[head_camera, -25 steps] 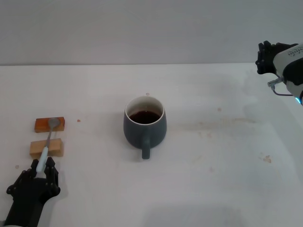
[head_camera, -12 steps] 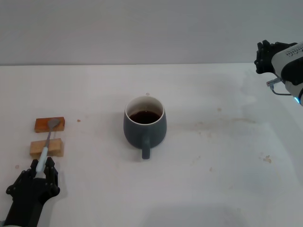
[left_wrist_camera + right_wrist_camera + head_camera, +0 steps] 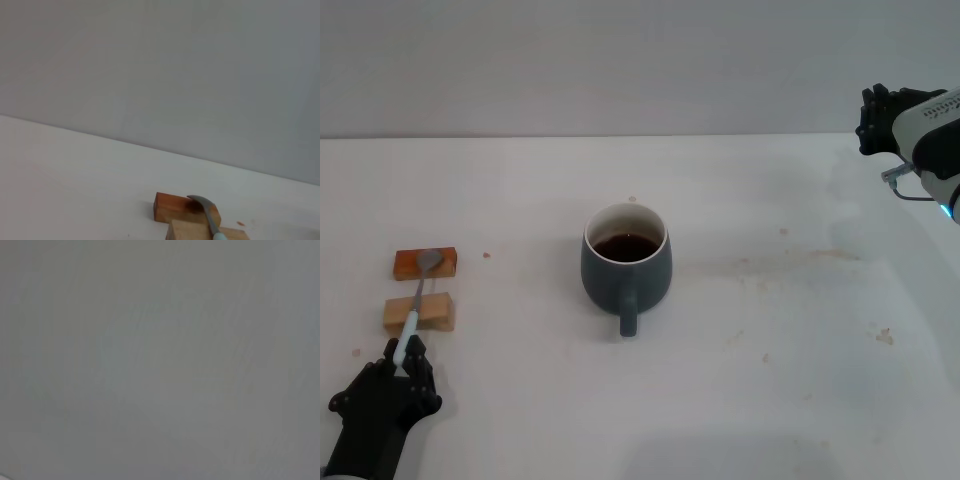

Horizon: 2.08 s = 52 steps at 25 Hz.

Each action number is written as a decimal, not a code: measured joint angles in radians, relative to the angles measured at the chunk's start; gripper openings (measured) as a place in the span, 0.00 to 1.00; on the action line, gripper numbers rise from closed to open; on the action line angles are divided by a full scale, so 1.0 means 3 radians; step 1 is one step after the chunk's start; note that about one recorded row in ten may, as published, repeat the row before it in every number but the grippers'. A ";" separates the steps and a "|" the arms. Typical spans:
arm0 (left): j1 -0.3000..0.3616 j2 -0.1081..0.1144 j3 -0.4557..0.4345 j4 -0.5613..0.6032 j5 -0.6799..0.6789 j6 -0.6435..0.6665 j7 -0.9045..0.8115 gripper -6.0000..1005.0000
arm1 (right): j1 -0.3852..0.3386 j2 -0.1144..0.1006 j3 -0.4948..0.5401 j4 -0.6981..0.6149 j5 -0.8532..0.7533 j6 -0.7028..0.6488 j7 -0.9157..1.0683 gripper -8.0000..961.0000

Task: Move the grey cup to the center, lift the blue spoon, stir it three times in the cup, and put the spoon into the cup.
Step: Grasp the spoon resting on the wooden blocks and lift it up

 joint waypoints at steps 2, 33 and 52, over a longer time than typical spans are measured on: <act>0.0008 0.0001 0.0002 0.0000 -0.0011 0.0011 0.0000 0.20 | -0.0002 0.0000 0.0000 0.0005 0.0000 0.0000 0.0000 0.08; 0.0023 0.0246 -0.0018 -0.0509 0.0074 0.0034 0.0021 0.15 | -0.0041 0.0000 0.0003 0.0086 0.0000 0.0046 0.0000 0.08; 0.0006 0.0222 -0.0049 -0.0455 0.0076 0.0038 0.0031 0.15 | -0.0036 0.0005 0.0036 0.0087 0.0000 0.0046 0.0000 0.07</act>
